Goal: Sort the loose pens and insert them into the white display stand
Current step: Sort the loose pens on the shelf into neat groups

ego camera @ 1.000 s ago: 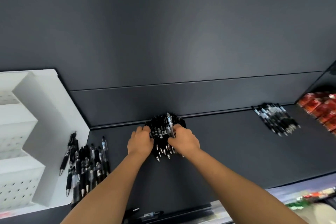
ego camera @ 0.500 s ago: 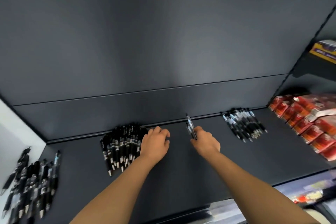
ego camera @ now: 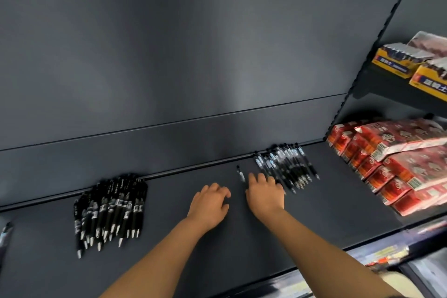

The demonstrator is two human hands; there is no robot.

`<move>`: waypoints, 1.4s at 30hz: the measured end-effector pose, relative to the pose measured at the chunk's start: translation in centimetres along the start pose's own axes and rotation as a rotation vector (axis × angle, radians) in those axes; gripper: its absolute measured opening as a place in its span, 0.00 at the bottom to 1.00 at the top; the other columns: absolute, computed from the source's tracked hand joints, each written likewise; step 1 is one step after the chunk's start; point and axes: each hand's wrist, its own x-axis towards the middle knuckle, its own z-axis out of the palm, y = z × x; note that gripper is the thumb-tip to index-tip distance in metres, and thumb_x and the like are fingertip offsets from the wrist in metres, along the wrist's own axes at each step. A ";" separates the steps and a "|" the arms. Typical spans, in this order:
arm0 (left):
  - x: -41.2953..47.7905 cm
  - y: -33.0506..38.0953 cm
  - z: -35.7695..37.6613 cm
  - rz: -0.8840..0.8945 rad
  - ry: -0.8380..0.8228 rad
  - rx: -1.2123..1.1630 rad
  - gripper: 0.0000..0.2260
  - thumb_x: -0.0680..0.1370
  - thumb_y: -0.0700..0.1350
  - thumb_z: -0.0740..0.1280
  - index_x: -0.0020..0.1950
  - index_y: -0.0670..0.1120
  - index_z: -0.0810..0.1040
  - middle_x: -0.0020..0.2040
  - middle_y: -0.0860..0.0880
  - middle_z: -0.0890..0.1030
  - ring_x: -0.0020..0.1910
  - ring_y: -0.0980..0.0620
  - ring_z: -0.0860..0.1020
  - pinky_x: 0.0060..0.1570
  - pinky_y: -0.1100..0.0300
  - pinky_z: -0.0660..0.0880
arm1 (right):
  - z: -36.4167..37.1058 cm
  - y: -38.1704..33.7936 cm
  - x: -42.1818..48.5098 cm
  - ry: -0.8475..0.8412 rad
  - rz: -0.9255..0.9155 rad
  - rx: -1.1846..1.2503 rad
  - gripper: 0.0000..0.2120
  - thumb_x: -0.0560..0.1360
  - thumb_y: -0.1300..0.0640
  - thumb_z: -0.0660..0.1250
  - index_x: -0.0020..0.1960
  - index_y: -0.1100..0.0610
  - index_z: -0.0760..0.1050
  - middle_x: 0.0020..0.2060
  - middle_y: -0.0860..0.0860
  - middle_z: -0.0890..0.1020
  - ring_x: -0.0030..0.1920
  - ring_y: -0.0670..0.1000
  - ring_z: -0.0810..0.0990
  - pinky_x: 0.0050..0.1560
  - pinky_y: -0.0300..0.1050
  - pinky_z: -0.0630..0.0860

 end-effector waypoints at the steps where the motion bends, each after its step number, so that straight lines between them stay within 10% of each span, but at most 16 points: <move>1: 0.3 0.1 0.1 0.002 -0.010 0.002 0.13 0.78 0.49 0.61 0.63 0.53 0.70 0.62 0.51 0.70 0.61 0.49 0.68 0.59 0.57 0.65 | 0.4 0.0 0.0 -0.002 -0.027 -0.011 0.26 0.80 0.53 0.57 0.75 0.55 0.54 0.68 0.56 0.67 0.67 0.60 0.68 0.60 0.56 0.69; 22: 4.1 0.2 0.7 0.051 -0.067 -0.041 0.13 0.79 0.49 0.61 0.63 0.53 0.71 0.63 0.52 0.70 0.61 0.51 0.68 0.61 0.57 0.66 | -1.7 3.0 4.6 0.034 -0.076 -0.038 0.21 0.71 0.71 0.64 0.63 0.60 0.68 0.61 0.57 0.69 0.55 0.58 0.75 0.43 0.49 0.76; 31: 3.7 -0.5 -0.4 0.011 0.025 -0.012 0.12 0.79 0.49 0.60 0.62 0.53 0.72 0.60 0.52 0.73 0.60 0.50 0.70 0.59 0.57 0.66 | -2.0 0.6 3.7 0.078 -0.246 -0.012 0.13 0.79 0.56 0.57 0.61 0.56 0.72 0.60 0.56 0.72 0.62 0.59 0.71 0.60 0.55 0.67; 42: -4.0 -6.9 -4.5 -0.197 0.243 0.129 0.07 0.78 0.48 0.59 0.54 0.49 0.73 0.54 0.51 0.77 0.55 0.49 0.74 0.51 0.56 0.68 | -3.6 -8.5 0.3 0.156 -0.588 0.109 0.16 0.79 0.50 0.58 0.64 0.55 0.71 0.60 0.55 0.73 0.62 0.59 0.71 0.58 0.53 0.69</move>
